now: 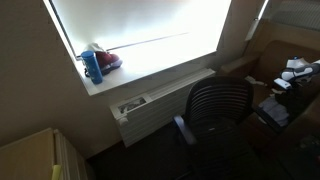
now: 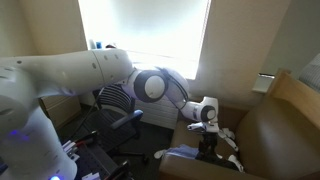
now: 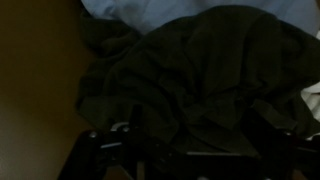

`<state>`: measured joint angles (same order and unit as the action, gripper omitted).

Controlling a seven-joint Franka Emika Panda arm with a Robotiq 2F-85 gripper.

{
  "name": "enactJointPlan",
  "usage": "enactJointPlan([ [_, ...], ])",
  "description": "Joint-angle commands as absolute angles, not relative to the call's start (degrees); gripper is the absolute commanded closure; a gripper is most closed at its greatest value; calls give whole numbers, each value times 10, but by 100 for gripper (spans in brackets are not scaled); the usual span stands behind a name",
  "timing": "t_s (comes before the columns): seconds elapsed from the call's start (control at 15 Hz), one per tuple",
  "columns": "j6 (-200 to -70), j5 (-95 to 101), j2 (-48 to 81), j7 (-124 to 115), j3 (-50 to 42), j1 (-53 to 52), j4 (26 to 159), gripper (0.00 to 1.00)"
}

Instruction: Remove the dark grey clothing from the sofa and place it on the backrest of the black chair, return the clothing to the sofa

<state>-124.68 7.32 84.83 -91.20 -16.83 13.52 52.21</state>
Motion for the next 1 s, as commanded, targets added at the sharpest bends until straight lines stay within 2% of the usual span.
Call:
enactJointPlan([
  [0.0, -1253, 67, 848, -915, -168, 146, 537, 0],
  [0.4, -1255, 131, 849, -1020, -168, 170, 562, 0],
  [0.67, -1255, 109, 849, -1006, -183, 162, 561, 0],
  [0.93, -1410, 116, 849, -1120, -200, 150, 608, 0],
])
